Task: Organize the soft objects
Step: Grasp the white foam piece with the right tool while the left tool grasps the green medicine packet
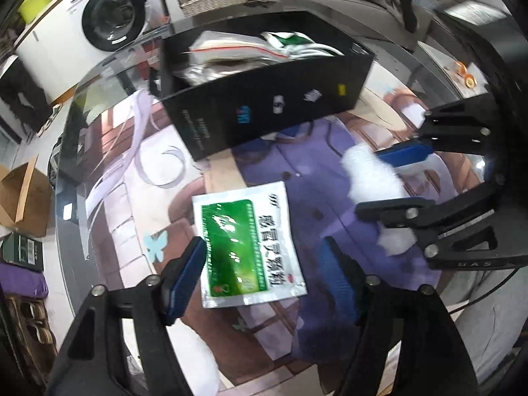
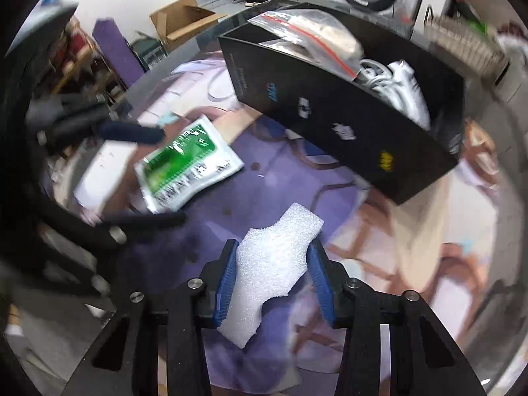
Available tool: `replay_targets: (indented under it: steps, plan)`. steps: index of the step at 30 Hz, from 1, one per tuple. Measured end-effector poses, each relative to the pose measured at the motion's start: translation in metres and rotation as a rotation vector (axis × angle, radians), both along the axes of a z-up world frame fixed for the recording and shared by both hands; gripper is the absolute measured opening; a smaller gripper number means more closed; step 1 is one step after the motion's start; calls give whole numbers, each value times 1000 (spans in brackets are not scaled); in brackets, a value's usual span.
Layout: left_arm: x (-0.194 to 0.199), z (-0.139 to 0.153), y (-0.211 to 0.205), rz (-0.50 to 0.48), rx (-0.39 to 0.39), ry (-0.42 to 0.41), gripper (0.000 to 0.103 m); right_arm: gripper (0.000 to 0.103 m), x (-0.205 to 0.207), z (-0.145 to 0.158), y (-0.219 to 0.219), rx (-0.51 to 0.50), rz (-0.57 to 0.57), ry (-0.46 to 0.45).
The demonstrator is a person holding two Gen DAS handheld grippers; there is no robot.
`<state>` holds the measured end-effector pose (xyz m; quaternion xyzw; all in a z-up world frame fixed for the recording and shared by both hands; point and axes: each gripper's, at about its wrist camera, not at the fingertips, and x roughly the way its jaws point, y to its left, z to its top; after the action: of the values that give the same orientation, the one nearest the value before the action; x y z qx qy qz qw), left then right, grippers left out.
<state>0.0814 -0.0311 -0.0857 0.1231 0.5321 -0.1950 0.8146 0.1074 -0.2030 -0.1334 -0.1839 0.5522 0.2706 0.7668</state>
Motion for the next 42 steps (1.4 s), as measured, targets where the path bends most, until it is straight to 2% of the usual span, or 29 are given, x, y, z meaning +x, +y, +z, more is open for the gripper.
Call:
replay_targets:
  steps: [6, 7, 9, 11, 13, 16, 17, 19, 20, 21, 24, 27, 28, 30, 31, 32, 33, 35, 41, 42]
  plan:
    - [9, -13, -2, 21, 28, 14, 69, 43, 0, 11, -8, -24, -30, -82]
    - [8, -16, -8, 11, 31, 25, 64, 44, 0, 13, -10, -19, -33, -74]
    - [6, -18, -15, -5, 43, 14, 39, 45, -2, 12, -14, -9, -43, -30]
    - [2, -14, -18, -13, 39, 2, 19, 45, -6, 8, -14, -6, -37, 14]
    - [1, -11, -18, -26, 1, 21, 16, 46, -10, 4, -13, -11, -33, 35]
    - [-1, -10, -22, -28, 17, 10, 15, 48, -10, 4, -13, -16, -38, 24]
    - [-1, -9, -22, -25, 23, 1, 18, 48, -8, 3, -11, -14, -46, 27]
    - [-3, -4, -21, -22, 20, -21, 53, 48, -7, 2, -8, -12, -50, 34]
    - [-2, -1, -18, -11, 13, -29, 80, 48, -8, 1, -9, -14, -47, 32]
    - [-2, 0, -16, 0, 14, -28, 92, 48, -9, 0, -8, -15, -43, 30]
    - [2, 3, -3, 54, 47, -88, 95, 48, -6, -3, -2, -27, -34, 19]
    - [4, -10, -3, 42, 54, -34, 94, 48, -6, -7, 0, -29, -32, 16]
    - [5, -15, -5, 41, 58, -14, 97, 48, -7, -8, 2, -31, -30, 16]
    - [5, -24, -7, 33, 80, 13, 91, 48, -7, -10, 3, -34, -26, 16]
    - [7, -24, -3, 40, 56, 24, 89, 48, -9, -10, 1, -34, -26, 16]
    - [10, -24, -2, 45, 36, 47, 78, 48, -9, -10, 2, -33, -27, 20]
    - [12, -23, 1, 50, 8, 72, 56, 48, -9, -10, 1, -32, -29, 22]
    - [13, -17, 2, 38, 4, 53, 41, 48, -10, -10, 1, -33, -27, 22]
    - [4, -11, -12, -4, 20, 28, 24, 49, -12, -12, 0, -43, -15, 10]
    - [3, -10, -13, -1, 21, 21, 20, 45, -13, -12, 0, -47, -11, 4]
